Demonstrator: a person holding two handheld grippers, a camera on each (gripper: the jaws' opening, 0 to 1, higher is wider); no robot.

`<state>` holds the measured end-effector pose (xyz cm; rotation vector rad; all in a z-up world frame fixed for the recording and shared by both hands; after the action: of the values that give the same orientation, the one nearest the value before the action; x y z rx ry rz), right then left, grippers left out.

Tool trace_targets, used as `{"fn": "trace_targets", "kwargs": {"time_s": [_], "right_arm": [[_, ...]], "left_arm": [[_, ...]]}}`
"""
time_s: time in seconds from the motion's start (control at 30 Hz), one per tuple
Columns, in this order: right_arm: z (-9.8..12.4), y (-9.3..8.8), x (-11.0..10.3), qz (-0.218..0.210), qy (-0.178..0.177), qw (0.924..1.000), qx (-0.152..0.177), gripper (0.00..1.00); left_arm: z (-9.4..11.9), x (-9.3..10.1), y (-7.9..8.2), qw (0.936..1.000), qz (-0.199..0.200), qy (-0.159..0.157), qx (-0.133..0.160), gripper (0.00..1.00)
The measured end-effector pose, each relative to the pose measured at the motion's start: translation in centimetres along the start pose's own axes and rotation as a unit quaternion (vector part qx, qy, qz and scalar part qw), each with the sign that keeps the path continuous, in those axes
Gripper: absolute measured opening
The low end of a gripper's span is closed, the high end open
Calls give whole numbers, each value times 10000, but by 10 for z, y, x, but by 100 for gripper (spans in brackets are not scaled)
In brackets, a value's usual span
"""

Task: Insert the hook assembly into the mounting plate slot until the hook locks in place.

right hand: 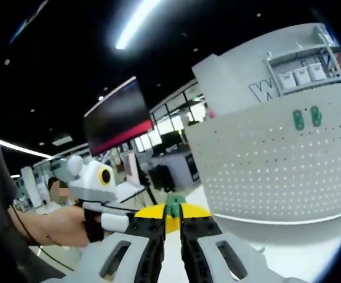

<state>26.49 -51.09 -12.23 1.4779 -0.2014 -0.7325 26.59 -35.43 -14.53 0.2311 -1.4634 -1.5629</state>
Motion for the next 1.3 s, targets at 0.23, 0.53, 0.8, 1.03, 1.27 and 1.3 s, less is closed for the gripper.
{"fn": "trace_targets", "kwargs": {"time_s": [0.23,0.53,0.8,1.03,1.27,1.3], "right_arm": [[1,-7,2,-560,74,9984,-73,13],[2,-9,5,-548,-60,9983,-160,10],[1,-7,7,-663,-111,9977,-123,6],[-4,-5,4,-815,-71,9966,-85,4],[-5,-3,2,-853,-84,9963,-40,2],[-5,-3,1,-799,-106,9967,-32,2]], "left_arm": [[1,1,0,9997,-199,119,-65,2],[-1,10,4,9947,-984,269,-144,2],[-2,12,4,9925,-1186,273,-75,2],[2,16,6,9882,-1491,355,26,2],[3,16,8,9863,-1589,429,74,2],[3,16,8,9859,-1612,438,71,2]]}}
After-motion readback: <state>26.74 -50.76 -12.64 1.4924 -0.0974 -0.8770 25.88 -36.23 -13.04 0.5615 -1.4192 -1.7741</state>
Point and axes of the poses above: the point that each gripper's makers call its tool centre point, and the gripper's own axes: z roughly backward along the fingers, x roughly to its right, y roughly out of its top, the point moved 10 cm from there along z, roughly backward along the fingers, and after that the axes turned 3 degrees about -x, right-handed, at the moved point
